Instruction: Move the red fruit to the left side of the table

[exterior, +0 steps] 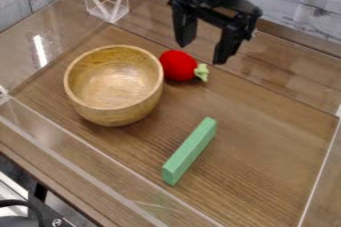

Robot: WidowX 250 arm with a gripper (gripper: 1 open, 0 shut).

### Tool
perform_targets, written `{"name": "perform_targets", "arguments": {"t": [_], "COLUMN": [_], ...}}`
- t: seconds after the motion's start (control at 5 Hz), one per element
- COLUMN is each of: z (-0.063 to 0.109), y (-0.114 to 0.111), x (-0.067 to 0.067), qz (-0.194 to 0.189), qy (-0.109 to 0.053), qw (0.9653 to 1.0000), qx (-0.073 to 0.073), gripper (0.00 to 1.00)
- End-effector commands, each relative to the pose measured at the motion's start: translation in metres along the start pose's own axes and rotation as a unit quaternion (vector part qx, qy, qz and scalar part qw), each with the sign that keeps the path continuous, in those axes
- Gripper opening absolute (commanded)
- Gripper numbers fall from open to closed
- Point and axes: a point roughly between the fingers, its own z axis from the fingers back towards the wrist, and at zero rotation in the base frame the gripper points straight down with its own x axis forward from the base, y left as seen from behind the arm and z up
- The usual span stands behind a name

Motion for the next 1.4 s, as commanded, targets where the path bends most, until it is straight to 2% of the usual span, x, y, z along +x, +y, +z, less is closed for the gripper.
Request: {"name": "perform_targets", "arguments": {"t": [0.0,0.2,0.4,0.6,0.8,1.0,1.2], "z": [0.011,0.018,0.015,0.011,0.006,-0.008,-0.019], "y": [0.014,0.022,0.011,-0.011,-0.041,-0.070,-0.087], "x": [0.003,0.008,0.011,0.012,0.015,0.026,0.035], "qz": [0.029,0.026,-0.002,-0.044,-0.088,-0.117,-0.131], "qy": [-0.034,-0.040,-0.040,-0.042,-0.051,-0.054,-0.067], "qw": [0.9990,0.9989,0.9992,0.9980,0.9945,0.9908,0.9879], "qx": [0.005,0.006,-0.004,-0.015,-0.026,-0.039,-0.049], "gripper": [1.00,1.00,1.00,1.00,1.00,1.00,1.00]}}
